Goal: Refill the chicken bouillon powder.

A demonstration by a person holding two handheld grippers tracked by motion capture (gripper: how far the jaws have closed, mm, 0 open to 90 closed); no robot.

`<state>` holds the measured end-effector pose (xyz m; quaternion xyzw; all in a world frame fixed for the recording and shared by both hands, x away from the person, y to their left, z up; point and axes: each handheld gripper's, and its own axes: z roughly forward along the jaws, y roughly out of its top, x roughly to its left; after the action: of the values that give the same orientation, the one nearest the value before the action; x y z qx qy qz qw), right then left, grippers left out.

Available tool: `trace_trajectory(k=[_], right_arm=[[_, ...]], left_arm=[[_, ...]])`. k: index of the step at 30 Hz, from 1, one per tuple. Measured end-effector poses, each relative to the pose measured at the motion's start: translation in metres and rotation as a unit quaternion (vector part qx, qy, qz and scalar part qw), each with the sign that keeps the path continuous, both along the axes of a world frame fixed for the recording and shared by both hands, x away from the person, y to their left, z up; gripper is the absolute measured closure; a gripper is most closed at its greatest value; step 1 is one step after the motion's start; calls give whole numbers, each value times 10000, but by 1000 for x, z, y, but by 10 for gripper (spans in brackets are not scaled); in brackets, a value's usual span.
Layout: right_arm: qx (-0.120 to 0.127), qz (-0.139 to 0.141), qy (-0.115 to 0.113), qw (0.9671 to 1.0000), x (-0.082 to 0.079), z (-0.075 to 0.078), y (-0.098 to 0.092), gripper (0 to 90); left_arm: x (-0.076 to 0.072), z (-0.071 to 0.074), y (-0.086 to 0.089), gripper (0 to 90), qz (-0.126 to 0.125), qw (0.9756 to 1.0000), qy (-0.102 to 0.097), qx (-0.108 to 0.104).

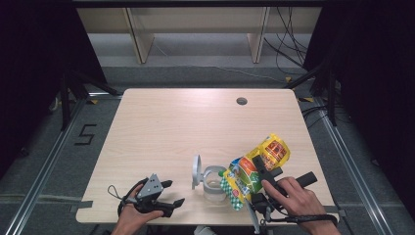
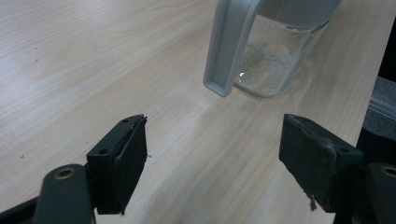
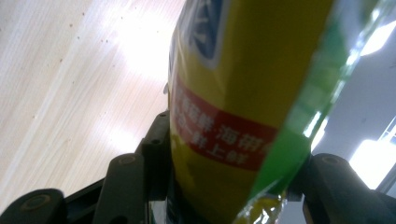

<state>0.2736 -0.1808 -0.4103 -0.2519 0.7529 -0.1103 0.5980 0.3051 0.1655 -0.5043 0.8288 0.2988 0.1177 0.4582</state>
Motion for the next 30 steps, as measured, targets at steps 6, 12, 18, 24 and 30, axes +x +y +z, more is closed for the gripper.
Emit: trace_trajectory(k=[6, 12, 18, 24, 30], right_arm=[[-65, 69, 108, 9999, 1, -4, 1, 510], [-121, 99, 96, 9998, 0, -4, 3, 510], [-323, 219, 83, 9992, 1, 1, 5, 511], [-396, 249, 83, 9989, 2, 2, 5, 511], [-383, 267, 112, 9988, 5, 3, 6, 511]], left_arm=[[0, 0, -1, 229, 28, 10000, -6, -81], [1, -1, -1, 229, 7, 10000, 9, -96], [1, -1, 0, 229, -27, 10000, -3, -40], [1, -1, -1, 230, 8, 10000, 20, -97], [1, -1, -1, 231, 15, 9999, 46, -91]])
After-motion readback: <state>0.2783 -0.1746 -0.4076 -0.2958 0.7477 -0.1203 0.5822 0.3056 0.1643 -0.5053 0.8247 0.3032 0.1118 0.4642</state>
